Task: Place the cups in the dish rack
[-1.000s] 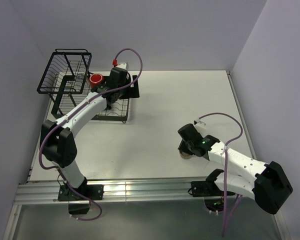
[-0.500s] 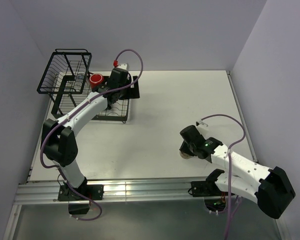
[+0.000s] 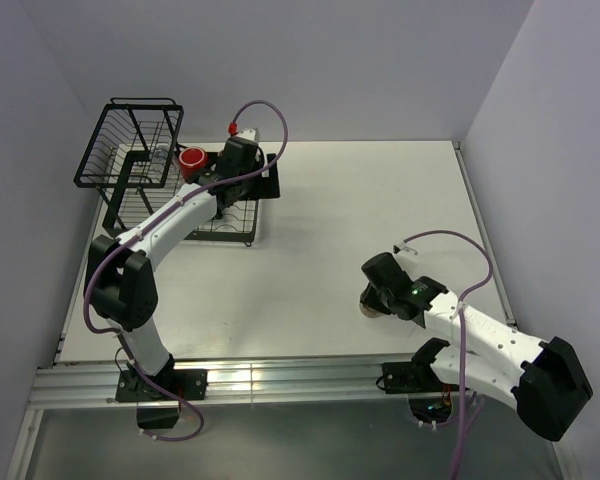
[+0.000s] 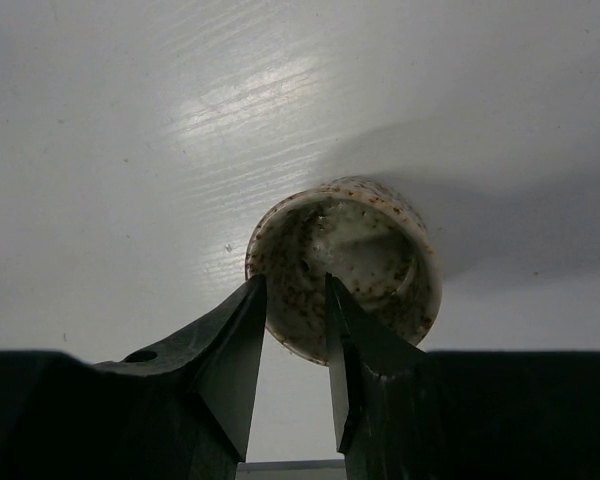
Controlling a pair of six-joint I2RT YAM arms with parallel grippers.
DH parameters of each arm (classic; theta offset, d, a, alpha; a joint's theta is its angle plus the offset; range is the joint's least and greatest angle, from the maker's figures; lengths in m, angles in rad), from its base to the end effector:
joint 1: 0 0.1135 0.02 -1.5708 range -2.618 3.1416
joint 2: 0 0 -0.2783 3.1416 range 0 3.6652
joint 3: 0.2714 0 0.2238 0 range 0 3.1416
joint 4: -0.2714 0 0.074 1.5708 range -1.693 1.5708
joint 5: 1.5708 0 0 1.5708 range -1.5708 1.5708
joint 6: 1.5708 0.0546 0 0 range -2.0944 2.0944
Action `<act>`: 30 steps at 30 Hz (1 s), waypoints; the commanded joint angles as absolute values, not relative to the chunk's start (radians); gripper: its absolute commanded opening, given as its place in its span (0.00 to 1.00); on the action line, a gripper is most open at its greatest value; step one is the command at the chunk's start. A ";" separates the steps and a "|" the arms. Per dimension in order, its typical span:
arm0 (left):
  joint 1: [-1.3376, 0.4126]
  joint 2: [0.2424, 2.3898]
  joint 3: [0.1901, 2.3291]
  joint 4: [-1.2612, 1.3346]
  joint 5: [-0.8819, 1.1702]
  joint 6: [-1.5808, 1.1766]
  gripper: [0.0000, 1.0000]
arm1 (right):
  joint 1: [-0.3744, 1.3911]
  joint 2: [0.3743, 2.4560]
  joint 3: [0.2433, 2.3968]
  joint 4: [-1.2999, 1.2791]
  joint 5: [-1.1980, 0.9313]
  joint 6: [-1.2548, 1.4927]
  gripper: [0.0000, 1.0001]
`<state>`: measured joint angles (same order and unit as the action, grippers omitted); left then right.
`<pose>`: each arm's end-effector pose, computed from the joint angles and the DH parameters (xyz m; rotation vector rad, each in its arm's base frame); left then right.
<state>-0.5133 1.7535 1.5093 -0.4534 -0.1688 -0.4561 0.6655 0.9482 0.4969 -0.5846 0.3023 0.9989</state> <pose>0.3462 -0.1846 0.3111 -0.0247 2.2770 -0.3244 0.1219 0.0750 0.1910 0.5285 2.4992 0.2554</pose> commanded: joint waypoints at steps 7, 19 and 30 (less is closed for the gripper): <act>-0.518 1.749 1.523 -0.428 -0.153 -0.445 0.99 | 0.673 0.920 0.494 -0.568 0.318 0.971 0.46; -0.522 1.750 1.511 -0.428 -0.161 -0.445 0.99 | 0.692 1.012 0.522 -0.528 0.307 0.957 0.46; -0.520 1.753 1.505 -0.422 -0.161 -0.446 0.99 | 0.719 1.023 0.529 -0.538 0.327 0.969 0.46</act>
